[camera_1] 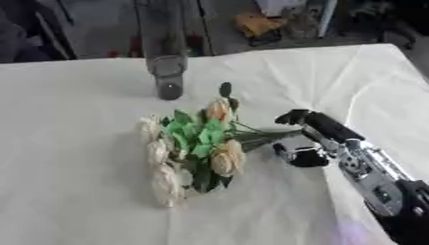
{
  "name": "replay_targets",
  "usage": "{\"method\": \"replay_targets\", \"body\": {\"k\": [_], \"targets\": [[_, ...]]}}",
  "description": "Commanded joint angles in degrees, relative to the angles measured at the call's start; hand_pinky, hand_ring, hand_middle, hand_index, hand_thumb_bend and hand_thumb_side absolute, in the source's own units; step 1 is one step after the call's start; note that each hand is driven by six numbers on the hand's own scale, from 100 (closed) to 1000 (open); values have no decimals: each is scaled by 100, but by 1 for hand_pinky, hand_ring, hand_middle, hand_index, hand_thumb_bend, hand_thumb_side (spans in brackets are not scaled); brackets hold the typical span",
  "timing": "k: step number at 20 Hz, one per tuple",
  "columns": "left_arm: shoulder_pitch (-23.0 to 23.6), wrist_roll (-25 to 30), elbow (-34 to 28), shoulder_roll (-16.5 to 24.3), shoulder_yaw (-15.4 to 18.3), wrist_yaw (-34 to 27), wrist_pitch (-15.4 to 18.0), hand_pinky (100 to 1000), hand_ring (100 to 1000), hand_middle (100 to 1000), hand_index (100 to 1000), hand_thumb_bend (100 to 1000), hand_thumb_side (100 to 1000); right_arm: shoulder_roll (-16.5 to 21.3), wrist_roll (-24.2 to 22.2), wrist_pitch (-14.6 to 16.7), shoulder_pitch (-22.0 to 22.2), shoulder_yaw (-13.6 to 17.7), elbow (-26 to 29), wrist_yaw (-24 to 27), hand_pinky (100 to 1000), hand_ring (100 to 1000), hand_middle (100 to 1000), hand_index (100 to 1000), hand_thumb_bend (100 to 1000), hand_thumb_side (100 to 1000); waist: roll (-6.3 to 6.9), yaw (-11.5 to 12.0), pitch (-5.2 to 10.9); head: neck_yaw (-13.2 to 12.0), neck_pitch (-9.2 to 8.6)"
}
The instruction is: Arrange flowers into the vase.
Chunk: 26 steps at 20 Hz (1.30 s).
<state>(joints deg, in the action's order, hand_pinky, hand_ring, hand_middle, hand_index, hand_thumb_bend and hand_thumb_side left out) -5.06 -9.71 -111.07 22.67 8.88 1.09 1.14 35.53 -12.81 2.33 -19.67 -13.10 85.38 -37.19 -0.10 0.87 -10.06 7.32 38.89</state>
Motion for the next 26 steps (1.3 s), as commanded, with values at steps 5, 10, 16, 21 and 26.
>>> {"method": "replay_targets", "body": {"k": [5,10,16,21,26], "targets": [[-64,28,-66,66,24,-18,10,665,724,688,720,562,726,106,-16,67,-205,-17,-102,-110,815,819,780,865,295,314,11,19,67,31,-50],[-63,31,-64,63,22,-23,10,665,725,688,720,561,726,77,-12,84,-260,-54,-201,-170,804,799,756,847,294,318,17,27,65,36,-52],[-65,33,-64,62,23,-28,13,665,726,689,720,561,727,58,1,82,-264,-96,-247,-332,780,765,728,827,296,319,18,44,65,45,-53],[-74,36,-64,66,24,-29,14,665,727,689,720,561,726,113,48,59,-136,-116,-109,-435,763,738,698,808,295,321,14,63,56,53,-59],[-77,40,-61,66,22,-33,15,665,728,689,721,560,727,121,99,-3,-98,-128,-47,-497,719,677,629,762,291,327,13,85,55,56,-61]]}}
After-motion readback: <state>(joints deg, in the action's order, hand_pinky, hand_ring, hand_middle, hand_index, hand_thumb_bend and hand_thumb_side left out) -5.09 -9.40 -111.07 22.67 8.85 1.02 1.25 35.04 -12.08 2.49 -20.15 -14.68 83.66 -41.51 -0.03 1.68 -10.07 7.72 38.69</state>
